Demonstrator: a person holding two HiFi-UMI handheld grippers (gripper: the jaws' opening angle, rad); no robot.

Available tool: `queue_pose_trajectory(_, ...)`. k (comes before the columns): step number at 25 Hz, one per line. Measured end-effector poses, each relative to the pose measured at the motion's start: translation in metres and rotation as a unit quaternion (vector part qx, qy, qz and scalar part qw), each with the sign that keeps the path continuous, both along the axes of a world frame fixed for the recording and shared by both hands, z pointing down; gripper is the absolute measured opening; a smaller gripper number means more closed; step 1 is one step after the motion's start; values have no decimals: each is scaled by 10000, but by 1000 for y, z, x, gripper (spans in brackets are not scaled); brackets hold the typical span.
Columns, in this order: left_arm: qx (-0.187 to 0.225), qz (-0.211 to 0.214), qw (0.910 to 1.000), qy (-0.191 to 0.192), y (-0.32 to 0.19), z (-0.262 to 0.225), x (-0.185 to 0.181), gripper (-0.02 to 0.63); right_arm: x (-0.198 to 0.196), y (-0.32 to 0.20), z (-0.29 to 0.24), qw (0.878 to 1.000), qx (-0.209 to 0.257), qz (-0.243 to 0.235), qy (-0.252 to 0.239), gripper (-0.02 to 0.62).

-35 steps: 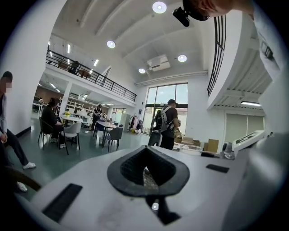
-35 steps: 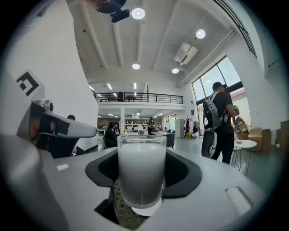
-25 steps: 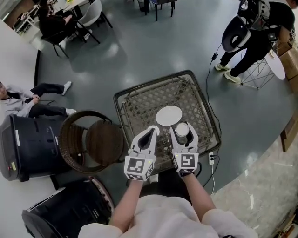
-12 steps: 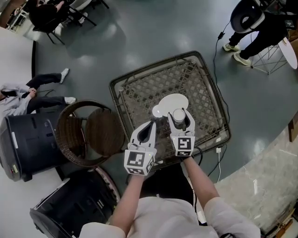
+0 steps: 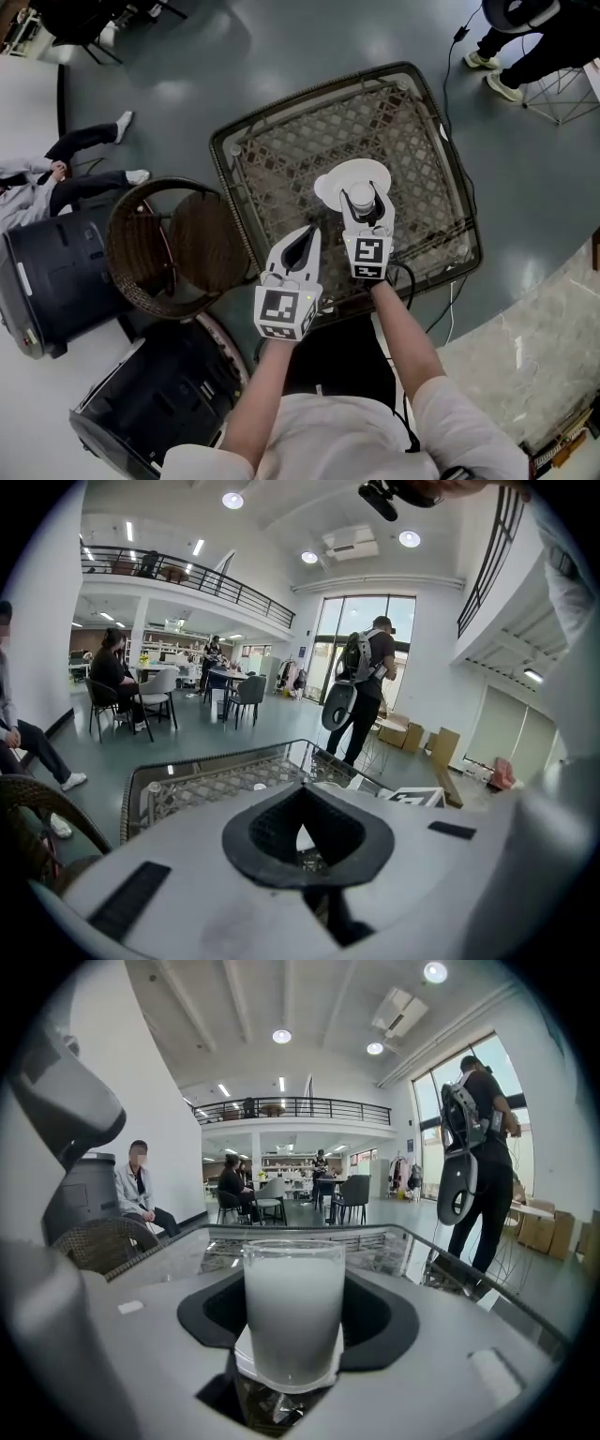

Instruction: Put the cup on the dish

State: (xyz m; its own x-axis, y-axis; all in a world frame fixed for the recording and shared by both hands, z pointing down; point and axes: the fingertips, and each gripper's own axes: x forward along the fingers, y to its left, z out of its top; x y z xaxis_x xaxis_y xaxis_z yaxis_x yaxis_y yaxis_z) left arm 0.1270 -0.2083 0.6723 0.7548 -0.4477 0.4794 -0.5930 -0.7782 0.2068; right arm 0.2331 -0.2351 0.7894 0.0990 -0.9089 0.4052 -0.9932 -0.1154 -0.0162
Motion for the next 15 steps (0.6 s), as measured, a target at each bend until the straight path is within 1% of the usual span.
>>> queue_pose_trajectory(5,-120,-15,9999,-25,5,10,0,3,2,-13,11,9999,-154,-41,51,252)
queue_pose_trajectory(11,-117,4,9999,-57,7,12,-3,3,4,-18,20,9994,-236,-37,231,253)
queue_pose_trajectory(15,-120,-65,9999,-64,8,12,-11,3,5,-13,22,9991,-373,131,161,255)
